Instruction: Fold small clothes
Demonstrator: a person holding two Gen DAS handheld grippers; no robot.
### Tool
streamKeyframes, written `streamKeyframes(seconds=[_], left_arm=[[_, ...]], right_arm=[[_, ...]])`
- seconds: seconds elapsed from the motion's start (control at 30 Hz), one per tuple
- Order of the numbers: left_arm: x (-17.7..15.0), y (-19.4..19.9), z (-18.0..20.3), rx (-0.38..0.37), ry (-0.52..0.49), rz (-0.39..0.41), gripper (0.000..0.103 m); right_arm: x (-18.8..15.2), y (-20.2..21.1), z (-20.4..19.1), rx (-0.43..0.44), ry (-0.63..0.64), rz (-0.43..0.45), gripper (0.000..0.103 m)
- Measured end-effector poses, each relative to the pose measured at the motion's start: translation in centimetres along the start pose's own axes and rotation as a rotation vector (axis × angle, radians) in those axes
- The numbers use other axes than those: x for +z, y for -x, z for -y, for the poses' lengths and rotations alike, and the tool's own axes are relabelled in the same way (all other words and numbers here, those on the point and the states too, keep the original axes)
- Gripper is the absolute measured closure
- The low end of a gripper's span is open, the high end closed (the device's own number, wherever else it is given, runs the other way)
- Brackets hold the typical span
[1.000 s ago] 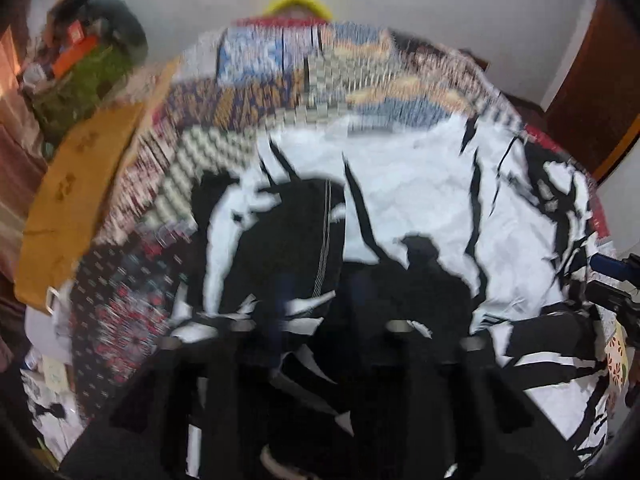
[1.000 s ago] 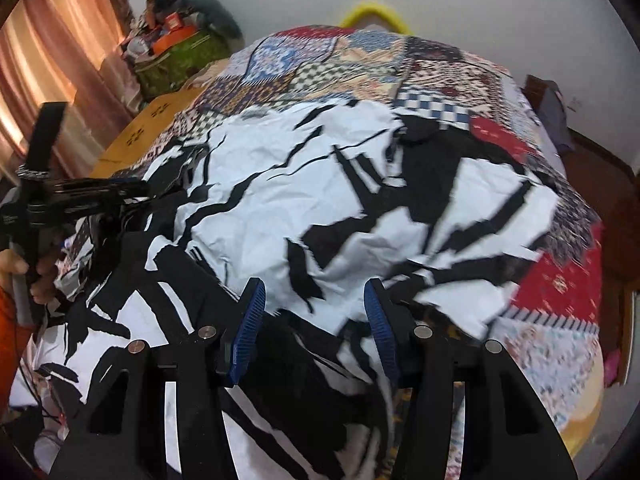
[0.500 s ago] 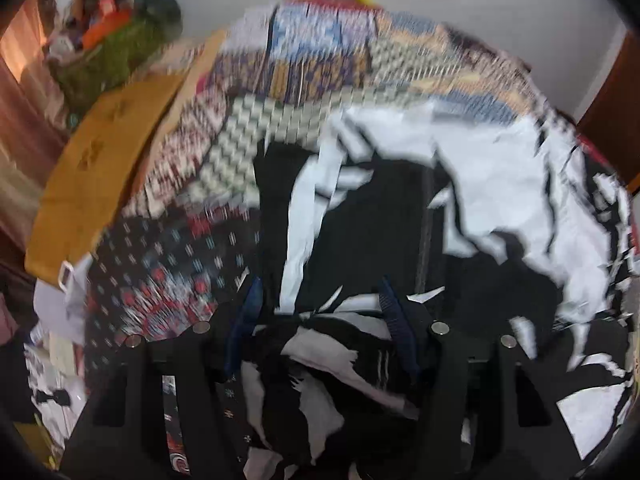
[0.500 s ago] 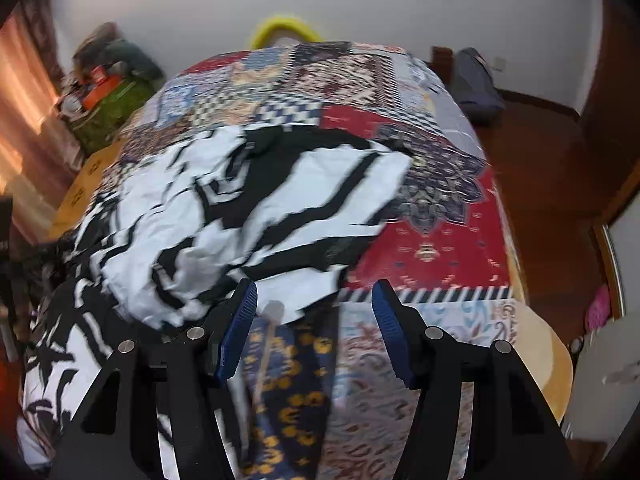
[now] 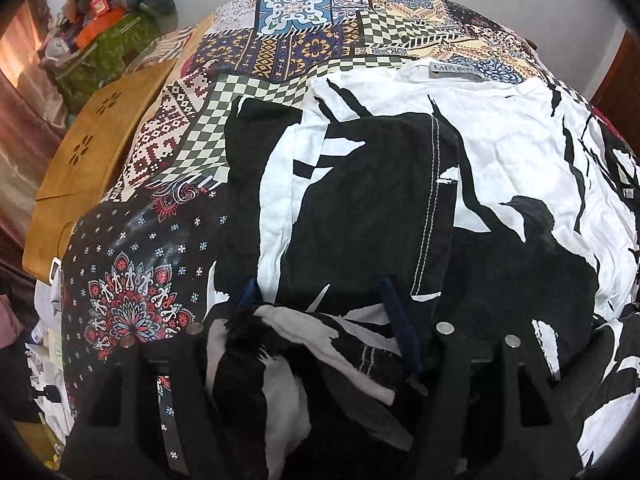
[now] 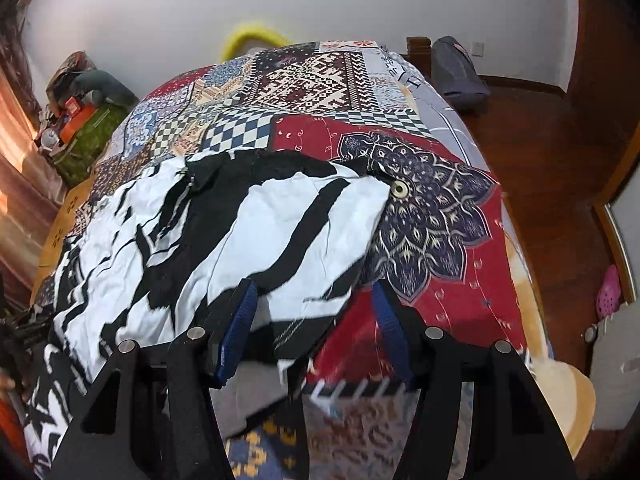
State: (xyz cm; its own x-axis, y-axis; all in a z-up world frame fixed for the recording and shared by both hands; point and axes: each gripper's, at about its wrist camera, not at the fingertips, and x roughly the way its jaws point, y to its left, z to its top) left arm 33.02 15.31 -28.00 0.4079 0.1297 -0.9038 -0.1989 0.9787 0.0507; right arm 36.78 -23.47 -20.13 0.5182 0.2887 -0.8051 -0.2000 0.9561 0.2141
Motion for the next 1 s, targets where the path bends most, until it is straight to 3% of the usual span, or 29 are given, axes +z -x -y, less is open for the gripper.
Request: streamKeyframes(seconds=[0.17, 0.23, 0.3, 0.7, 0.83, 1.0], left_arm=[[0.0, -0.1, -0.2, 0.003, 0.0, 0.005, 0.037], [0.0, -0.1, 0.0, 0.013, -0.007, 0.005, 0.037], [0.0, -0.1, 0.1, 0.019, -0.008, 0.004, 0.037], [-0.1, 0.4, 1.5, 0.038, -0.032, 0.005, 0.037], [-0.1, 0.8, 2.0, 0.06, -0.047, 0.006, 0.037], [0.0, 2.7, 1.9, 0.023, -0.043, 0.038, 0.037]], right_arm=[[-0.1, -0.5, -0.6, -0.065, 0.044, 0.021, 0.069], [-0.2, -0.2, -0.7, -0.106, 0.069, 0.036, 0.087], [-0.1, 0.1, -0.4, -0.076, 0.083, 0.039, 0.098], [3.4, 4.3, 2.5, -0.102, 0.035, 0.115, 0.102], [3.3, 6.3, 0.4, -0.049, 0.071, 0.146, 0.102], [3.5, 8.1, -3.8, 0.037, 0.139, 0.176, 0.102]])
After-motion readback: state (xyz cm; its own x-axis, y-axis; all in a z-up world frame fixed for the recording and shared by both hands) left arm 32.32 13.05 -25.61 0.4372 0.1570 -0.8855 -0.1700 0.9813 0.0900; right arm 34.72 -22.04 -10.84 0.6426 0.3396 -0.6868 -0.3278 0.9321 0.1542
